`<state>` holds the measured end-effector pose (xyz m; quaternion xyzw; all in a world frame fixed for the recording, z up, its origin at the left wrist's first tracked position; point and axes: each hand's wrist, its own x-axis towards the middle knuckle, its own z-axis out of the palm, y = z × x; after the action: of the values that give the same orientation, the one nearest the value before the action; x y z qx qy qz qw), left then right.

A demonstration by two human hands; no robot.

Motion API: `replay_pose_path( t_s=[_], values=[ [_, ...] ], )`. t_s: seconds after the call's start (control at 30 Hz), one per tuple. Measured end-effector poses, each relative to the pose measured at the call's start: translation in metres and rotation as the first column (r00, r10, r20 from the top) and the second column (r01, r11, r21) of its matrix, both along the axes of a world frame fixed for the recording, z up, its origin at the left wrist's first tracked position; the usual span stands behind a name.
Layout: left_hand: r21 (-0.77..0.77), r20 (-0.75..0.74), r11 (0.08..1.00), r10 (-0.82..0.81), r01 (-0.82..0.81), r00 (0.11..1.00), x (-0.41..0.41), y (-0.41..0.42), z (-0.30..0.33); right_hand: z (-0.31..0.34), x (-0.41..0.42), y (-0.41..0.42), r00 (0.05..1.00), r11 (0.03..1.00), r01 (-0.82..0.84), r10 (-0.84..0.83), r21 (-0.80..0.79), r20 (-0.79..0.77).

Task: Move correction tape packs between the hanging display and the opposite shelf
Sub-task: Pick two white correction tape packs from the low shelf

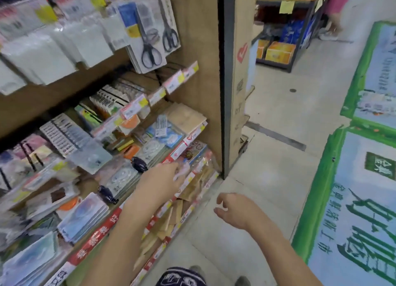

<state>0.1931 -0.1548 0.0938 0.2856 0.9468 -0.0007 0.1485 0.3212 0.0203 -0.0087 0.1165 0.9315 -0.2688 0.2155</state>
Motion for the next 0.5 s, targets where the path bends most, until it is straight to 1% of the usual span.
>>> replay_pose_path(
  t_s=[0.13, 0.23, 0.37, 0.5],
  values=[
    [-0.036, 0.030, 0.990, 0.137, -0.136, 0.990, -0.034, 0.000, -0.010, -0.004, -0.057, 0.013, 0.992, 0.991, -0.128, 0.129, -0.042, 0.003],
    [-0.083, 0.059, 0.982, 0.177, -0.171, 0.983, -0.062, -0.001, -0.026, -0.009, -0.096, 0.022, 0.986, 0.986, -0.166, 0.167, -0.032, 0.018],
    [-0.114, 0.136, 0.967, 0.244, -0.229, 0.960, -0.097, 0.004, -0.041, -0.005, -0.140, 0.035, 0.974, 0.975, -0.224, 0.224, -0.010, 0.045],
    [-0.027, 0.161, 0.942, 0.333, -0.333, 0.929, -0.127, 0.006, -0.055, 0.003, -0.190, 0.045, 0.956, 0.957, -0.292, 0.291, 0.007, 0.044]
  ],
)
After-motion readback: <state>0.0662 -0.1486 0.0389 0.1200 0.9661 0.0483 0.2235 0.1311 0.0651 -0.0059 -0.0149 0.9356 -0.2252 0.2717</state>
